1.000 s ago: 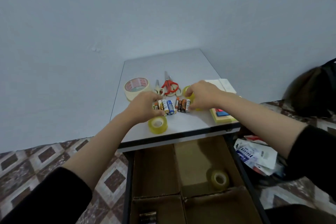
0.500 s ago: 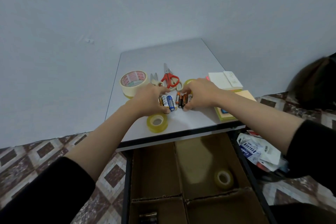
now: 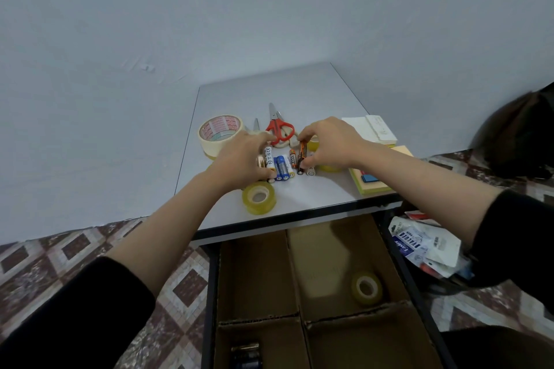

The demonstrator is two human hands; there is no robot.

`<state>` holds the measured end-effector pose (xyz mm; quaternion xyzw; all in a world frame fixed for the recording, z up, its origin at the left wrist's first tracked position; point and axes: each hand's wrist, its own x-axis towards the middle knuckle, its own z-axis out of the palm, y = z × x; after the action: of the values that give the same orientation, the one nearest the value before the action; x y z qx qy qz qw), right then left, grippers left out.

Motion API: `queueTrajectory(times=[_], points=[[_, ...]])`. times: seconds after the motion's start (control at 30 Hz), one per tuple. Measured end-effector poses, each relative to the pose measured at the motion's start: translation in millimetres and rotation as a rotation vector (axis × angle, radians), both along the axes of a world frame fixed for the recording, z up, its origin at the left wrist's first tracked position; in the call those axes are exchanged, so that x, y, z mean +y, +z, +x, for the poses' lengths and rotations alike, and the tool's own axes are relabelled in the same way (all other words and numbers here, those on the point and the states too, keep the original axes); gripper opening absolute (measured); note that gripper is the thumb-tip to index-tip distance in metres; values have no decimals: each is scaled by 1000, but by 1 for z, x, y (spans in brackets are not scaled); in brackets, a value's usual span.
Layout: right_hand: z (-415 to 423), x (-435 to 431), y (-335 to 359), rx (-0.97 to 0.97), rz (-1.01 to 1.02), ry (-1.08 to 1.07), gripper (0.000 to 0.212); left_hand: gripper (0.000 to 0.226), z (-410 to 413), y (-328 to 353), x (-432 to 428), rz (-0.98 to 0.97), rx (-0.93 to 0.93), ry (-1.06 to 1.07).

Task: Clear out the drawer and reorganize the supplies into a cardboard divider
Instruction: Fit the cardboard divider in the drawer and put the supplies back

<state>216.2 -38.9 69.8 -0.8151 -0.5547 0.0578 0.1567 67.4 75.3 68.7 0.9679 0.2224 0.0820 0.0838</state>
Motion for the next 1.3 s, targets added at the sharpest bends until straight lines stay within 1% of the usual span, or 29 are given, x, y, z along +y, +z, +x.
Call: queueTrajectory(times=[0.1, 0.27, 0.33, 0.4, 0.47, 0.53, 0.57, 0.63, 0.7, 0.8, 0.83, 0.9, 0.97, 1.03, 1.1, 1.17, 1.23, 1.3], points=[[-1, -6, 4, 43, 32, -27, 54, 67, -5, 3, -1, -30, -55, 6], [-11, -28, 13, 186, 128, -57, 52, 63, -24, 12, -13, -108, -232, 7], [-18, -40, 14, 257, 171, -68, 48, 59, -36, 17, -24, -188, -304, 32], [-30, -53, 16, 346, 210, -74, 39, 50, -52, 21, -36, -337, -386, 93], [-46, -69, 18, 539, 234, -71, 29, 39, -70, 23, -49, -521, -450, 169], [-64, -87, 16, 828, 220, -83, 26, 31, -90, 19, -66, -726, -493, 229], [-73, -96, 13, 961, 199, -86, 27, 30, -101, 13, -76, -823, -502, 257], [-90, -110, 1, 1163, 155, -89, 27, 34, -123, -3, -95, -983, -487, 290], [-107, -120, -18, 1292, 150, -104, 22, 35, -144, -24, -111, -1087, -438, 302], [-128, -130, -54, 1330, 155, -155, 11, 21, -167, -61, -127, -1156, -367, 375], [-134, -132, -66, 1339, 138, -178, 10, 18, -172, -73, -130, -1156, -340, 409], [-143, -135, -85, 1340, 85, -222, 15, 23, -180, -92, -134, -1090, -278, 461], [-151, -137, -97, 1359, 48, -256, 27, 33, -185, -106, -134, -1006, -209, 509], [-155, -137, -106, 1395, 27, -302, 37, 37, -187, -115, -134, -905, -101, 541], [-156, -135, -112, 1396, 0, -325, 35, 31, -186, -122, -133, -751, 24, 506], [-155, -133, -117, 1361, -42, -312, 29, 25, -183, -125, -133, -608, 108, 438], [-154, -131, -119, 1330, -75, -292, 23, 24, -181, -131, -132, -459, 181, 342], [-153, -127, -120, 1338, -88, -285, 21, 28, -177, -138, -131, -365, 249, 265]])
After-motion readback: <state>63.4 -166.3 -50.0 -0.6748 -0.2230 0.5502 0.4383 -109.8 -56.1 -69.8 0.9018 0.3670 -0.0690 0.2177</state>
